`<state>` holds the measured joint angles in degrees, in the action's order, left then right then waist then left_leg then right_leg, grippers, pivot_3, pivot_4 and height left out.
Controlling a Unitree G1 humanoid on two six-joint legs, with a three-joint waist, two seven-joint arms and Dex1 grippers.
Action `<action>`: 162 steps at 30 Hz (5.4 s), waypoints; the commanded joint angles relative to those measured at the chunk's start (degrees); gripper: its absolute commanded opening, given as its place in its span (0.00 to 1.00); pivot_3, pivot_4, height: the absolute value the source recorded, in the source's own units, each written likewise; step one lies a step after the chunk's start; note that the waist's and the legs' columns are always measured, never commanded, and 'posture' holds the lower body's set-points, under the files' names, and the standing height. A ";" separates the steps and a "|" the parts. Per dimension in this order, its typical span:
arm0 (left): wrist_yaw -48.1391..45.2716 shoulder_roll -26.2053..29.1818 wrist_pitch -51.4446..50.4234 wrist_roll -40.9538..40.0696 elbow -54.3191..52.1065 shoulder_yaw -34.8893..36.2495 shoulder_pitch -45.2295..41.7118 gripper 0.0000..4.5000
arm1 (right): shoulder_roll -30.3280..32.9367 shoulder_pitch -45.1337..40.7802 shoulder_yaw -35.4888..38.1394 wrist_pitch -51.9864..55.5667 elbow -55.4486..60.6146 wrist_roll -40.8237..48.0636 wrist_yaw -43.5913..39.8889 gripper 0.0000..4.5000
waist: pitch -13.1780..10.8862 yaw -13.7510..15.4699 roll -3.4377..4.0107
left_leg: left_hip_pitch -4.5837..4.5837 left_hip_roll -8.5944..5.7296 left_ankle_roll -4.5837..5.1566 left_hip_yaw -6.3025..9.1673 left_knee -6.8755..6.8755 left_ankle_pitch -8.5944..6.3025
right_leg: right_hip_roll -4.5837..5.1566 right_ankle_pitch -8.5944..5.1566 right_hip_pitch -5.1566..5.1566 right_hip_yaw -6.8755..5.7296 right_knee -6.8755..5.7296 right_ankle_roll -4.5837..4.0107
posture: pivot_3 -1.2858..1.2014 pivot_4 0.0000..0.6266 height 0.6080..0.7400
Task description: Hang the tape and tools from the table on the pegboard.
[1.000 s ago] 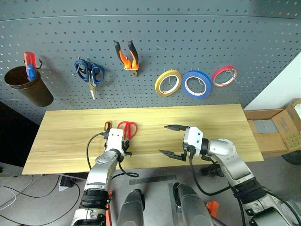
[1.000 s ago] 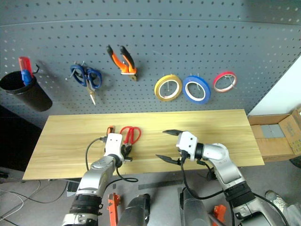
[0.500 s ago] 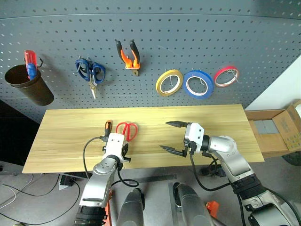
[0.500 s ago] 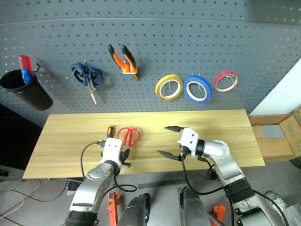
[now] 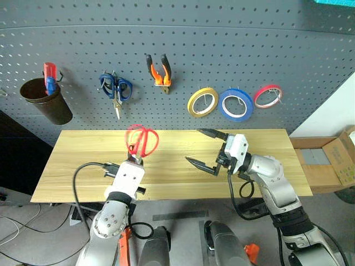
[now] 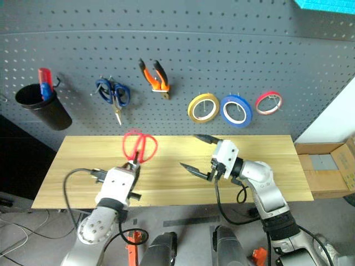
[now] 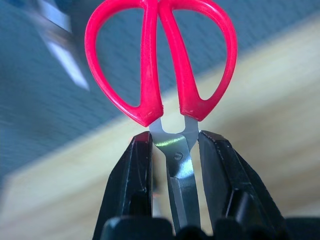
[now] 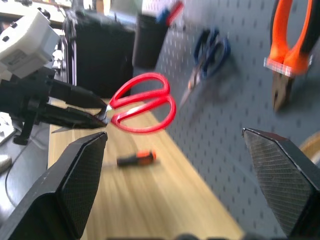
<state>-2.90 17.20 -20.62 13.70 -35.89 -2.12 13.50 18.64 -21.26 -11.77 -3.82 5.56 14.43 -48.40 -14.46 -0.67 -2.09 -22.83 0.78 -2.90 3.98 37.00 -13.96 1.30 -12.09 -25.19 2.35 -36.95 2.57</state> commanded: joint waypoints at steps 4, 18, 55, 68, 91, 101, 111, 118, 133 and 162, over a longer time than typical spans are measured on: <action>4.29 -0.04 8.14 1.45 -3.80 9.17 -3.51 0.22 | -1.69 -2.46 0.93 3.33 6.20 6.71 -1.22 1.00 | 2.44 1.22 0.01 | 0.06 0.01 0.00 0.00 -0.02 0.00 | -0.03 0.15 0.04 -0.03 -0.02 -0.26 | 0.59 0.12 1.00; 0.72 -1.35 9.78 -4.97 17.18 10.48 -20.03 0.22 | -4.94 -12.38 2.43 -0.42 -4.20 3.60 -0.14 1.00 | 5.45 2.88 -0.09 | 1.39 0.00 0.04 -0.02 -0.06 0.00 | -0.09 -0.09 1.38 -0.06 0.07 -0.19 | 0.59 0.11 1.00; -5.27 -2.25 3.23 -15.01 36.04 9.55 -23.52 0.99 | -2.92 -6.34 0.38 1.52 1.28 2.04 0.56 1.00 | 4.92 1.46 0.37 | 1.57 0.03 0.06 -0.07 -0.16 -0.02 | -0.12 -0.14 1.47 0.05 0.06 -0.24 | 0.55 0.29 1.00; -7.35 1.98 -2.15 -17.54 39.85 13.39 -22.06 0.99 | -6.84 -5.07 -9.38 3.93 -1.75 -8.01 3.56 1.00 | -0.21 0.78 0.50 | 1.16 0.06 0.09 0.14 -0.09 -0.02 | -0.13 -0.45 1.12 -0.08 -0.06 -0.60 | 0.56 0.49 1.00; -14.53 3.97 4.51 -18.23 69.34 12.03 -39.18 0.39 | -8.04 -6.49 -9.66 6.32 -2.53 -11.02 5.60 1.00 | -4.46 0.15 0.29 | -0.09 0.05 -0.01 0.22 -0.06 -0.08 | -0.09 -0.04 -0.15 -0.16 -0.19 -0.43 | 0.54 0.57 1.00; -14.05 4.06 5.26 -16.91 67.35 10.00 -39.64 0.11 | -7.88 -7.23 -8.96 6.86 -2.19 -10.43 5.93 1.00 | -4.45 -0.20 0.26 | -0.09 0.05 -0.04 0.22 -0.04 -0.06 | -0.10 -0.20 -0.14 -0.15 -0.18 -0.14 | 0.54 0.51 1.00; -5.07 2.16 -2.90 -10.30 27.40 7.90 -17.35 0.11 | -5.53 -2.92 -1.21 12.42 10.44 3.61 2.82 1.00 | -3.25 -0.06 -0.12 | -0.22 0.10 -0.31 0.34 -0.12 -0.21 | 0.09 -0.01 -0.19 -0.18 0.00 -0.44 | 0.56 0.30 1.00; 4.65 1.02 3.26 0.67 4.20 10.80 -6.72 0.11 | -10.00 -4.83 -0.11 13.83 13.09 4.88 9.30 1.00 | 0.59 1.69 -0.29 | -0.17 0.10 -0.40 0.30 -0.15 -0.22 | -0.02 -0.02 -0.15 -0.28 0.04 -0.45 | 0.59 0.11 1.00; 9.50 19.02 20.42 -1.35 47.93 19.71 -57.47 0.11 | -19.87 -21.25 -0.71 2.39 -4.96 -0.91 12.55 1.00 | 4.70 3.80 -0.67 | 1.04 0.01 -0.19 0.31 -0.18 0.32 | -0.16 0.19 1.07 -0.40 0.13 -0.25 | 0.60 0.13 1.00; 12.58 21.43 35.84 -8.17 79.66 17.89 -66.22 0.11 | -20.72 -24.65 -0.50 8.41 -7.09 -1.32 14.11 1.00 | -3.09 2.00 -0.16 | -0.16 0.02 -0.29 0.50 -0.09 0.25 | -0.09 0.17 -0.26 -0.54 -0.51 -0.69 | 0.58 0.53 1.00</action>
<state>9.15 38.23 16.55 6.60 48.21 14.46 -54.30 -1.87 -45.61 -12.58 4.98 -4.56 12.52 -34.18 -17.55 1.33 -2.25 -22.98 0.80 -3.19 4.46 36.88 -13.72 1.21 -11.92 -25.46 1.84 -37.46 1.89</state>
